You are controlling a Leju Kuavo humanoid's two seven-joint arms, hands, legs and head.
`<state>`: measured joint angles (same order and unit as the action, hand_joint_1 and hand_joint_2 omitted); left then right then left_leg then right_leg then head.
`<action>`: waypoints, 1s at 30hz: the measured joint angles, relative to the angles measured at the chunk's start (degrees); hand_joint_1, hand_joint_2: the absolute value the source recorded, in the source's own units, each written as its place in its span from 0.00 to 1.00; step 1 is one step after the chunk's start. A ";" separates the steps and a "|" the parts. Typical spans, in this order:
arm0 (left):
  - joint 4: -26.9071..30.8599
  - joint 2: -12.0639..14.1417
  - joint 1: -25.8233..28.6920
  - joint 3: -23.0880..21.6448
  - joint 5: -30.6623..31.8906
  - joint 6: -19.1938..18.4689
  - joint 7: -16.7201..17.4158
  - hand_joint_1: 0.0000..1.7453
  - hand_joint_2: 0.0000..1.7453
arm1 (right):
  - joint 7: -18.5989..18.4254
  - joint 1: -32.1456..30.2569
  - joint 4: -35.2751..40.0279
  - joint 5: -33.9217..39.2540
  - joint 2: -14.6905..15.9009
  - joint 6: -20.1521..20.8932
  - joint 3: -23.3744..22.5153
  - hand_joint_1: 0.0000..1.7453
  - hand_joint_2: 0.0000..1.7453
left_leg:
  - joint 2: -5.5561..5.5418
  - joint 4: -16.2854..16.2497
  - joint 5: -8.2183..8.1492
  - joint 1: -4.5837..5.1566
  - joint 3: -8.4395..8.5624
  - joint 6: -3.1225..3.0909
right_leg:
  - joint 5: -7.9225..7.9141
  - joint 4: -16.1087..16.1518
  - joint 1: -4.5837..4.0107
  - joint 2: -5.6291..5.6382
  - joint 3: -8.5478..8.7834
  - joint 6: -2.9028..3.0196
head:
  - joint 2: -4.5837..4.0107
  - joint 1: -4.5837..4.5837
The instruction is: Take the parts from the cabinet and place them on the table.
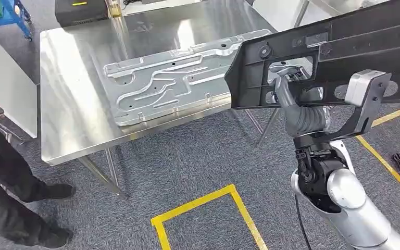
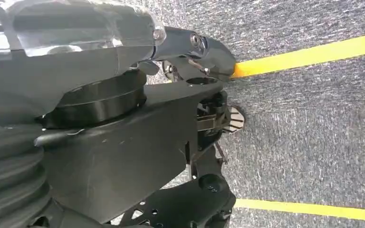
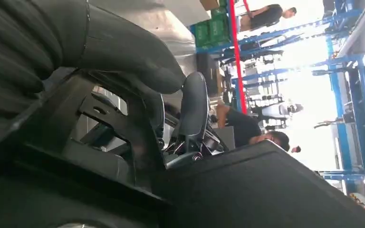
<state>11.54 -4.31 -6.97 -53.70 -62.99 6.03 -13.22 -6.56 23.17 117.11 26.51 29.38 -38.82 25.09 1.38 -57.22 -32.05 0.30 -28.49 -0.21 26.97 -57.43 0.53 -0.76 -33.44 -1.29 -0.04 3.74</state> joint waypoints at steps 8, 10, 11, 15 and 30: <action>0.02 -0.02 -0.26 -0.02 -0.07 -0.02 -0.15 0.00 1.00 | 0.00 1.25 -0.02 -0.42 0.04 0.22 0.87 1.00 1.00 | -0.22 1.67 0.97 0.08 0.70 -1.70 | -0.78 1.56 0.13 -0.04 0.51 -1.43 | 0.00 -0.39; 0.02 -0.02 -0.38 0.00 -0.13 -0.02 -0.24 0.00 1.00 | 0.02 1.59 -0.04 -0.63 0.20 0.20 0.98 1.00 1.00 | 0.00 4.02 2.12 -0.45 2.17 -1.83 | 0.44 -0.28 0.45 0.37 -0.30 -1.49 | 0.00 0.20; 0.02 -0.11 -0.43 -0.02 -0.13 -0.02 -0.24 0.00 1.00 | 0.02 1.80 -0.11 -0.72 0.24 0.20 1.11 1.00 1.00 | 0.05 4.18 2.16 -0.57 2.39 -1.87 | 2.32 -4.34 0.58 0.48 -2.34 -1.79 | 0.00 0.46; 0.02 -0.15 -0.38 -0.02 -0.17 -0.02 -0.24 0.00 1.00 | 0.02 1.40 -0.42 -0.66 0.33 0.22 1.66 1.00 1.00 | -0.12 4.08 1.26 -1.03 3.34 -1.14 | 2.63 -13.42 1.36 0.44 -8.10 -2.87 | 0.00 0.98; 0.02 0.13 -1.41 -0.02 -0.17 0.00 -0.55 0.00 1.00 | 0.02 1.59 -0.37 -0.68 0.31 0.24 2.19 1.00 1.00 | -1.44 -18.30 -6.70 -1.13 -9.67 1.45 | 0.44 -0.50 0.56 1.16 -0.48 0.86 | 0.00 -1.35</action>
<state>11.56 -4.17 -8.38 -53.72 -63.17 6.03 -13.77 -6.54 24.75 116.74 25.83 29.68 -38.58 27.28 -0.06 -75.52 -38.75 -0.82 -38.16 1.24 27.41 -57.93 1.10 0.40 -33.93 -0.42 -0.04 2.38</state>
